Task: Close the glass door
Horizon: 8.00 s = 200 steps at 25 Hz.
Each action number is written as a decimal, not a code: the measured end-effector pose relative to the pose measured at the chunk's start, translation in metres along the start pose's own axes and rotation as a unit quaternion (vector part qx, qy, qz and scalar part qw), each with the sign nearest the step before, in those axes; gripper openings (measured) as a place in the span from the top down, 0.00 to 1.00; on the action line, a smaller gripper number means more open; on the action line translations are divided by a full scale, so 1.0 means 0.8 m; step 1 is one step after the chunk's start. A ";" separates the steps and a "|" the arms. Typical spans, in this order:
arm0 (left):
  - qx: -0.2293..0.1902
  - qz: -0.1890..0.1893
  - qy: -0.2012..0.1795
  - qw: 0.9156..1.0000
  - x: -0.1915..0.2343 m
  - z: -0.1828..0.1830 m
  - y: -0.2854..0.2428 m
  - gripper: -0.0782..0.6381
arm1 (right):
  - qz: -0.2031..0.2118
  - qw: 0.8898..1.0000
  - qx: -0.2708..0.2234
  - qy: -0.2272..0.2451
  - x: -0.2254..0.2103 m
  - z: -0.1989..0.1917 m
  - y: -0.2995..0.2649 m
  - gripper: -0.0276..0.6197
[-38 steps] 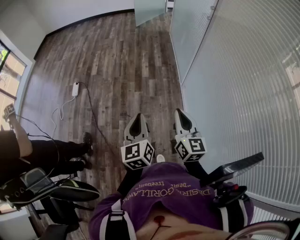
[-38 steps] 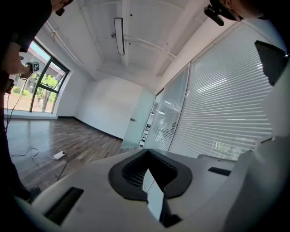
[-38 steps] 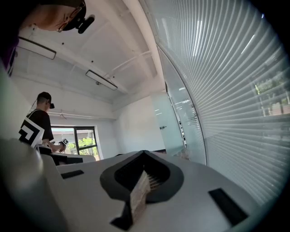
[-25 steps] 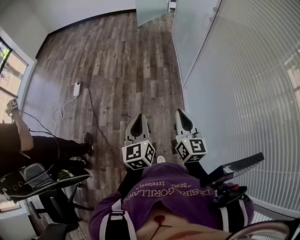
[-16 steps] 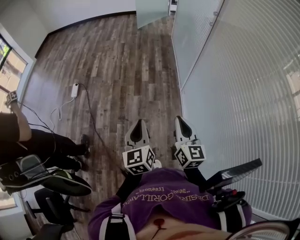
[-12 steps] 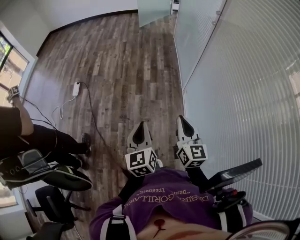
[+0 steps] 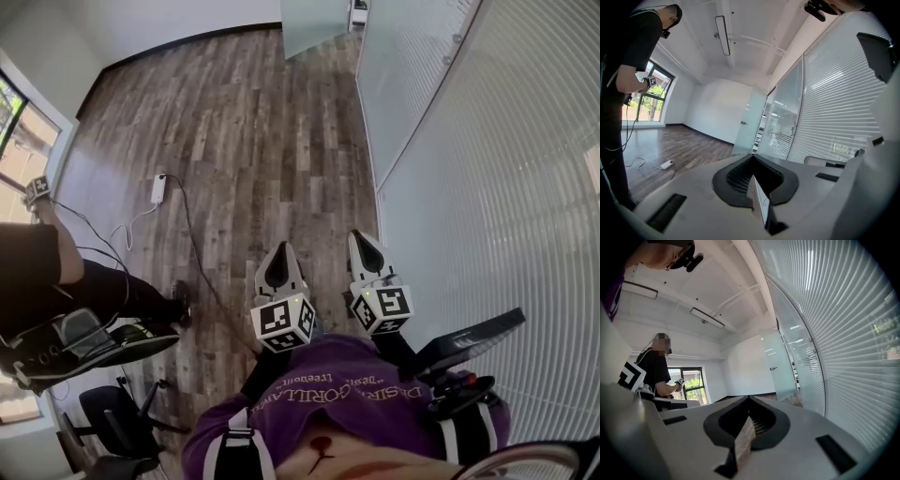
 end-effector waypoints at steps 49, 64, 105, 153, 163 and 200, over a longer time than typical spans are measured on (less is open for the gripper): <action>-0.032 0.057 -0.005 0.998 0.076 0.077 -0.512 0.89 | 0.065 0.998 0.021 0.008 -0.176 0.050 -0.524 0.96; -0.041 0.069 -0.002 0.997 0.191 0.132 -0.662 0.89 | 0.084 0.996 0.018 0.013 -0.143 0.054 -0.728 0.96; -0.055 0.091 0.013 0.994 0.417 0.241 -1.163 0.89 | 0.133 0.990 0.020 0.034 -0.177 0.073 -1.305 0.96; -0.016 0.077 0.023 0.997 0.787 0.346 -1.712 0.89 | 0.100 0.995 0.022 0.019 -0.139 0.026 -1.982 0.96; -0.054 0.086 0.025 0.994 0.812 0.411 -1.909 0.89 | 0.137 0.990 0.016 0.034 -0.182 0.072 -2.181 0.96; 0.024 -0.168 -0.006 0.986 0.961 0.465 -2.343 0.89 | -0.100 0.995 -0.015 0.026 -0.278 0.058 -2.550 0.96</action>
Point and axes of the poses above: the fingertips, and each gripper's own axes: y backward along the fingers, x to its left, z out of its top, the point moved 4 cm from there along y, backward along the fingers, and after that the axes turned 7 degrees about -x, right-handed, at the moved point
